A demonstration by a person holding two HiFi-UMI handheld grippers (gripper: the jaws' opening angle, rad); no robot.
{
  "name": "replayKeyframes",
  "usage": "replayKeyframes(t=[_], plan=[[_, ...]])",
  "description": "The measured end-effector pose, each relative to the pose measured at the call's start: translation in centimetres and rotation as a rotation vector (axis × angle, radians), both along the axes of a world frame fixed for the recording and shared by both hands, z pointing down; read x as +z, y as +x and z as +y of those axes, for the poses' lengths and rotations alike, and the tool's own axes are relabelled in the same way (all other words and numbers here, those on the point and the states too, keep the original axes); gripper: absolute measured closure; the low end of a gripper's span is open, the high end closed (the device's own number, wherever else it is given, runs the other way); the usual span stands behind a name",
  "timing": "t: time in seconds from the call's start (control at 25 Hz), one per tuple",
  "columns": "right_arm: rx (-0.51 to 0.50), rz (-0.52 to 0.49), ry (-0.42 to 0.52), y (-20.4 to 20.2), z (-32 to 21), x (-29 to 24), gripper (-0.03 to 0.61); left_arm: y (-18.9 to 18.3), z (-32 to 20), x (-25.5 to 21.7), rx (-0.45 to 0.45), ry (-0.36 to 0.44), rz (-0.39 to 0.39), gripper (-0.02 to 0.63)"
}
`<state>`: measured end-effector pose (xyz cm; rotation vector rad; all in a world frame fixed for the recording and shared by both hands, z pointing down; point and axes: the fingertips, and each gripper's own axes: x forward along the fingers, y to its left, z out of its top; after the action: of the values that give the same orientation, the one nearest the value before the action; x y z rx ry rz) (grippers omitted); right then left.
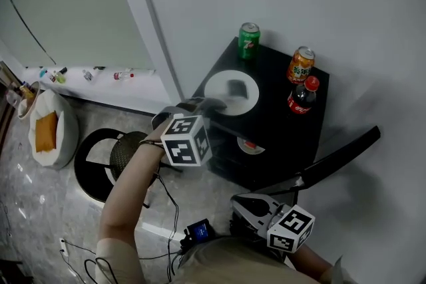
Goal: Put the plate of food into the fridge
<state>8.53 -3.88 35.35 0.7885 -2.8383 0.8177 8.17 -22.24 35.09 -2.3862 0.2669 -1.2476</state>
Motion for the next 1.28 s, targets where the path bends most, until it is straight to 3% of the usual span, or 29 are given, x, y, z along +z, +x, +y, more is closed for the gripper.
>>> replayKeyframes(t=[0.16,0.68,0.96,1.08,1.28], plan=[[-0.001,-0.002,0.002,-0.1,0.0,0.0,0.558,0.2,1.2,-0.2,0.016,-0.041,0.027,0.279],[-0.024,0.001,0.011,-0.8,-0.3,-0.4,0.557,-1.3,-0.2,0.8,-0.016,0.168,-0.067,0.279],[-0.016,-0.011,0.001,-0.8,-1.1,-0.5,0.557,-1.0,1.5,0.2,-0.010,0.122,0.025,0.288],[-0.013,-0.012,-0.003,-0.9,-1.4,-0.5,0.558,-1.3,1.5,-1.1,-0.057,0.104,0.136,0.288],[-0.010,-0.017,0.001,-1.1,-1.9,-0.7,0.558,-3.7,-0.1,-5.0,-0.257,-0.002,0.507,0.287]])
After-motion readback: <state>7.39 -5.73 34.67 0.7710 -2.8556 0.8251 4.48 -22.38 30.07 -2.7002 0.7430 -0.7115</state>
